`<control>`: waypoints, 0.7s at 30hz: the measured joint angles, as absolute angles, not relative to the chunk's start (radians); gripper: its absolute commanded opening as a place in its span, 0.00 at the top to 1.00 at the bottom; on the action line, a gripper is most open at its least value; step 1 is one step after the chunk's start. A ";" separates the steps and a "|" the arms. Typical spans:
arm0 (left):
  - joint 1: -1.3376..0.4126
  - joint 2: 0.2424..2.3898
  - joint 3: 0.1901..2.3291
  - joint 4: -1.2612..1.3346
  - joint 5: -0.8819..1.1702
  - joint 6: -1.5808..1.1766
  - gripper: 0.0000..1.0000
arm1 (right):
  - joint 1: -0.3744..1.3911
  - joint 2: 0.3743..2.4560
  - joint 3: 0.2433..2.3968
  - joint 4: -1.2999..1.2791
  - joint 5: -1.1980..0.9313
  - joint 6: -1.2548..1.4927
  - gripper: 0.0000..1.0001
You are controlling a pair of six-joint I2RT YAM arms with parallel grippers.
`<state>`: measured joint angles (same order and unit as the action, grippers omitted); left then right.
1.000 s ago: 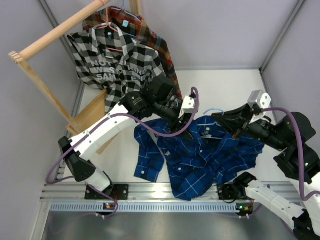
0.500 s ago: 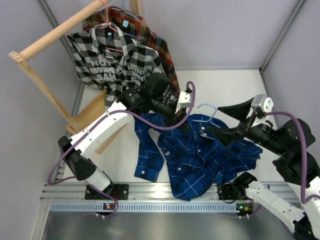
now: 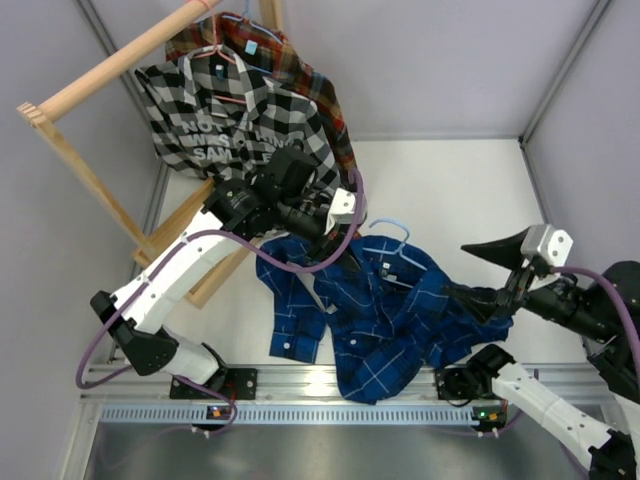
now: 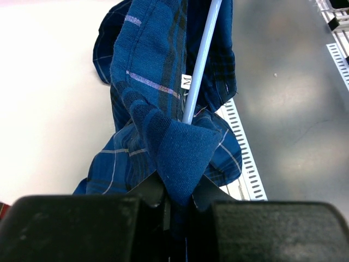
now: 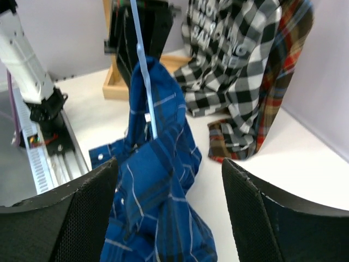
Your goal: Place the shirt on the hanger
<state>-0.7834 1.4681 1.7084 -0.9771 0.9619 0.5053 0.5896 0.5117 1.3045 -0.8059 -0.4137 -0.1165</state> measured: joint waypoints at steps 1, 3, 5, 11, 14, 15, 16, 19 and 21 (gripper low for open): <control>-0.783 1.464 1.707 -0.981 0.966 0.508 1.00 | 0.597 0.516 1.305 -0.822 -0.413 -0.125 0.28; -0.783 1.454 1.704 -0.991 0.973 0.511 1.00 | 0.610 0.533 1.304 -0.854 -0.413 -0.142 0.32; -0.783 1.443 1.700 -0.996 0.976 0.512 1.00 | 0.615 0.559 1.304 -0.883 -0.432 -0.158 0.40; -0.783 1.422 1.700 -1.008 0.974 0.517 1.00 | 0.617 0.585 1.303 -0.937 -0.466 -0.183 0.43; -0.783 1.422 1.713 -1.037 0.967 0.524 1.00 | 0.620 0.558 1.303 -0.965 -0.451 -0.196 0.46; -0.783 1.422 1.724 -1.052 0.963 0.526 1.00 | 0.622 0.548 1.303 -0.973 -0.447 -0.202 0.47; -0.783 1.422 1.738 -1.066 0.960 0.528 1.00 | 0.624 0.538 1.303 -0.980 -0.444 -0.209 0.53; -0.783 1.422 1.778 -1.091 0.958 0.532 1.00 | 0.636 0.515 1.300 -0.997 -0.425 -0.228 0.56; -0.783 1.422 1.795 -1.103 0.957 0.535 1.00 | 0.644 0.506 1.294 -1.002 -0.410 -0.235 0.55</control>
<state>-0.7834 1.4223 1.7954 -1.1027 0.9573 0.5346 0.6437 0.5056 1.2942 -1.0019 -0.4103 -0.2348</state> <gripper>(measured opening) 0.103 0.444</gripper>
